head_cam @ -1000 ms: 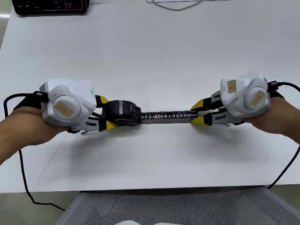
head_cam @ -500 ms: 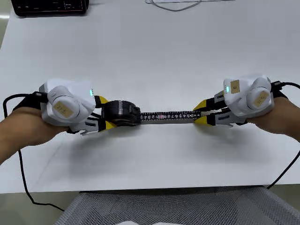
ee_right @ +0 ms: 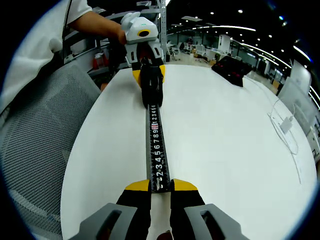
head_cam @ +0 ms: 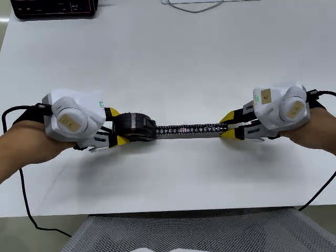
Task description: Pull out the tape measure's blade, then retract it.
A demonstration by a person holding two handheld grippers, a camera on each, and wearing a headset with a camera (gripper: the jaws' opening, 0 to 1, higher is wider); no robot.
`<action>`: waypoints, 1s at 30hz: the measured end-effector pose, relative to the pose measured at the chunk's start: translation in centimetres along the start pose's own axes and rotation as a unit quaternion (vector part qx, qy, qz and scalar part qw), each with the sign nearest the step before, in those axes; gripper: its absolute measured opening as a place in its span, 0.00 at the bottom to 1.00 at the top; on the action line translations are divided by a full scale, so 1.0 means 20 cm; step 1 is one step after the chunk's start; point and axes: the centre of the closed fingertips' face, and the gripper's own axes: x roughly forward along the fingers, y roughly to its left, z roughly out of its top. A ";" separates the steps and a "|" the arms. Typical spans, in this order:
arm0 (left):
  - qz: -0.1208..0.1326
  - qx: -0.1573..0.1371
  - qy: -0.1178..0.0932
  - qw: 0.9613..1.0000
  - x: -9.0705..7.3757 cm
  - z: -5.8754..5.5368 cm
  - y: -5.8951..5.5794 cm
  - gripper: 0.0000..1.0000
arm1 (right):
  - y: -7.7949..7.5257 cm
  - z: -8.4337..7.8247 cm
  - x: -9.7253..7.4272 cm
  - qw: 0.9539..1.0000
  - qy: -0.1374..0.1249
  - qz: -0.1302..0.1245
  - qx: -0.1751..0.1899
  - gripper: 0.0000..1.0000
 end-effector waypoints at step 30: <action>0.000 0.000 0.001 1.000 0.00 0.00 0.00 0.25 | -0.01 -0.08 -0.05 1.000 0.017 -0.001 0.001 0.10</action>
